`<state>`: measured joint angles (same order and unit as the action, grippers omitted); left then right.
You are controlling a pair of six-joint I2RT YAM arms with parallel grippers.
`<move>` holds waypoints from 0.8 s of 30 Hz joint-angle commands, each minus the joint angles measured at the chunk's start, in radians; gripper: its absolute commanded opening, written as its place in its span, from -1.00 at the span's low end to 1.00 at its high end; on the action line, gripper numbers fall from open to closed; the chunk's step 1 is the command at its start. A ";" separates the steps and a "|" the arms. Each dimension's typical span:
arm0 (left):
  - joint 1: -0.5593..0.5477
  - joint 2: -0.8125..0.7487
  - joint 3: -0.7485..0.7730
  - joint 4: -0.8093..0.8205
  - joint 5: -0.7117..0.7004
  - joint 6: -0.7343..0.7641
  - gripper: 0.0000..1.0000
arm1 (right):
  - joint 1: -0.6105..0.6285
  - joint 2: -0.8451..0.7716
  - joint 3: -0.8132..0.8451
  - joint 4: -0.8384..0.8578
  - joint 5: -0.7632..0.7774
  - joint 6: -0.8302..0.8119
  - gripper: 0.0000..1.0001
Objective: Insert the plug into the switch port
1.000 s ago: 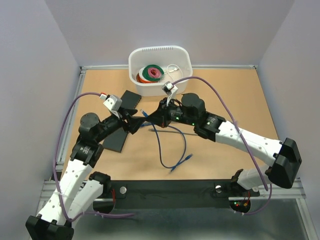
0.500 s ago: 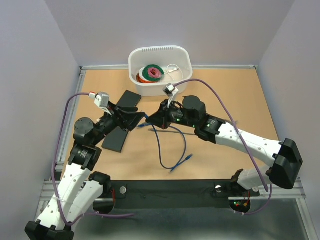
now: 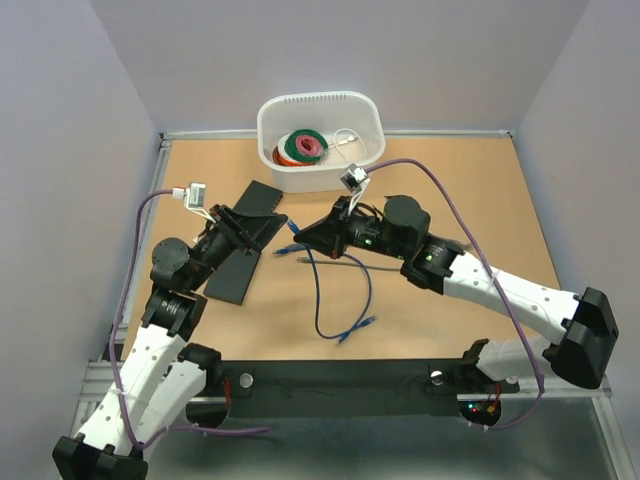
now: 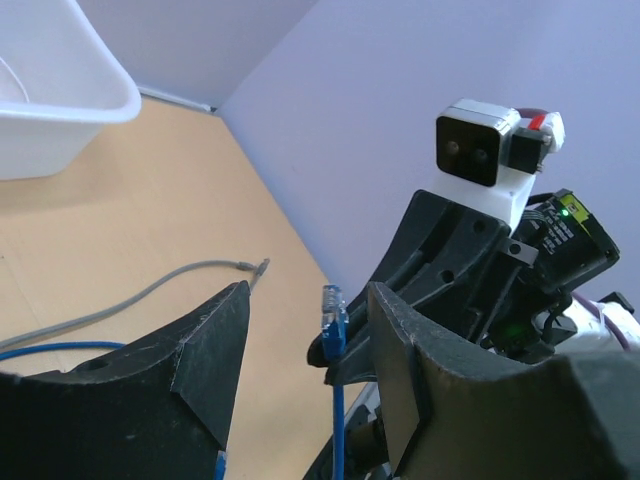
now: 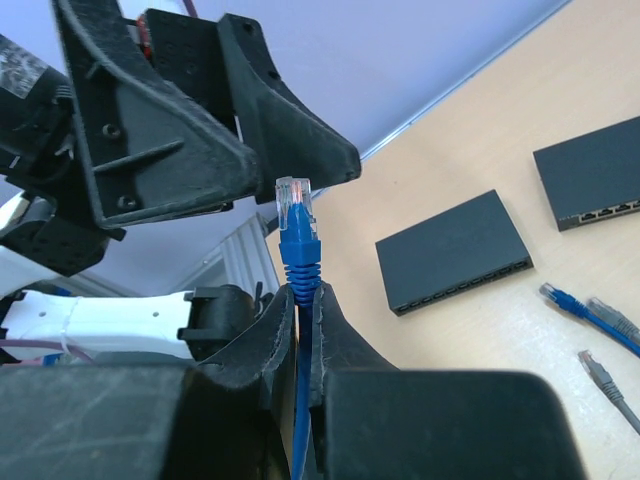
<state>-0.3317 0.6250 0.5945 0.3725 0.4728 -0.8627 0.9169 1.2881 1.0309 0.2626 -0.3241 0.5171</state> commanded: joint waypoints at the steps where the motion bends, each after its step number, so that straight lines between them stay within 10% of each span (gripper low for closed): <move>1: -0.004 -0.010 -0.005 0.062 -0.014 -0.027 0.22 | 0.004 -0.042 -0.008 0.087 -0.021 0.015 -0.99; 14: -0.092 0.019 0.022 0.082 -0.085 -0.007 0.04 | 0.003 -0.030 -0.017 0.090 -0.032 0.027 -0.99; 24: -0.141 0.005 0.018 0.088 -0.151 0.022 -0.92 | 0.004 -0.029 -0.023 0.076 -0.026 0.029 -0.99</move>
<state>-0.4633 0.6514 0.5941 0.3939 0.3565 -0.8684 0.9169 1.2770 1.0031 0.2832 -0.3412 0.5404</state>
